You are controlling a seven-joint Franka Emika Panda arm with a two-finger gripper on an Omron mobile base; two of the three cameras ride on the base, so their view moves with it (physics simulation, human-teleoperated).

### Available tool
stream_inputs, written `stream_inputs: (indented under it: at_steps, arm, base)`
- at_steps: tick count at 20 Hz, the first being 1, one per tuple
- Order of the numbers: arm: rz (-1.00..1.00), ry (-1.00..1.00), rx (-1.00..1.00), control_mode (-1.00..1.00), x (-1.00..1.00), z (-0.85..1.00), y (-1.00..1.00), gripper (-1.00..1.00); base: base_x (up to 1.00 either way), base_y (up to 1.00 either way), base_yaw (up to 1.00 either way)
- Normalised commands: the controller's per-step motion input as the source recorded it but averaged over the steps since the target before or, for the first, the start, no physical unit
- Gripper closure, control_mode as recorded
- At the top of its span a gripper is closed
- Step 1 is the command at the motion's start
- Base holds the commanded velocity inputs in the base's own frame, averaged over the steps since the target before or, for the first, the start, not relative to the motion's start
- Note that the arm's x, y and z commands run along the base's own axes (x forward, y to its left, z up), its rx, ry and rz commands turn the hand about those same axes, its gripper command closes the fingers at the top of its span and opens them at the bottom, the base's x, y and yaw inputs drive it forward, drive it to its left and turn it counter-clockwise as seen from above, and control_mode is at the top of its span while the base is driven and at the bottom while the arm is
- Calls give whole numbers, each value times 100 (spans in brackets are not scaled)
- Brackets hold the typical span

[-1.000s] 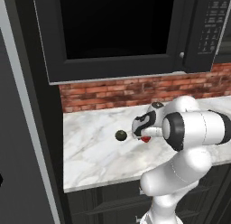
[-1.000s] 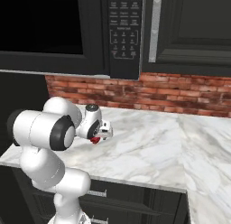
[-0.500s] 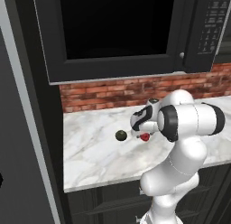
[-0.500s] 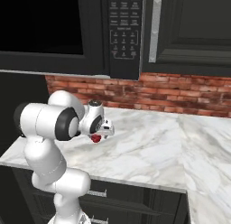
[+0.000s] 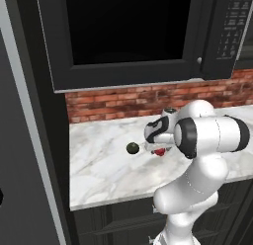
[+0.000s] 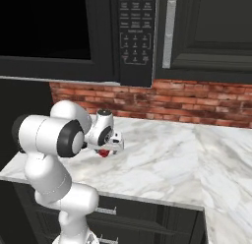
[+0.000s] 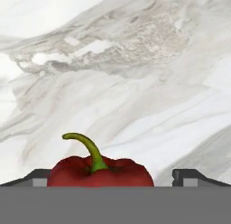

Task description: Place the beer on the top shelf of the fridge to keep it out of children's reach, and place the bell pepper and squash on lower shelves for easy access.

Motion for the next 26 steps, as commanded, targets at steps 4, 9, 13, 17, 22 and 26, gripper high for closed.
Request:
stream_inputs:
  at_steps: [4,9,13,17,22,26]
  arm:
    - [0,0,0,-100,-88,-56,0,-100]
    - [0,0,0,-100,-28,-44,0,-100]
    - [0,-2,0,-100,0,-34,0,100]
    - [0,-1,0,-100,-6,-38,0,100]
    - [0,-2,0,-100,-60,-34,0,100]
    - [3,-14,0,-100,-98,-2,-5,100]
  base:
    - [0,0,0]
    - [0,0,0]
    - [0,0,0]
    - [0,0,0]
    - [0,0,0]
    - [0,0,0]
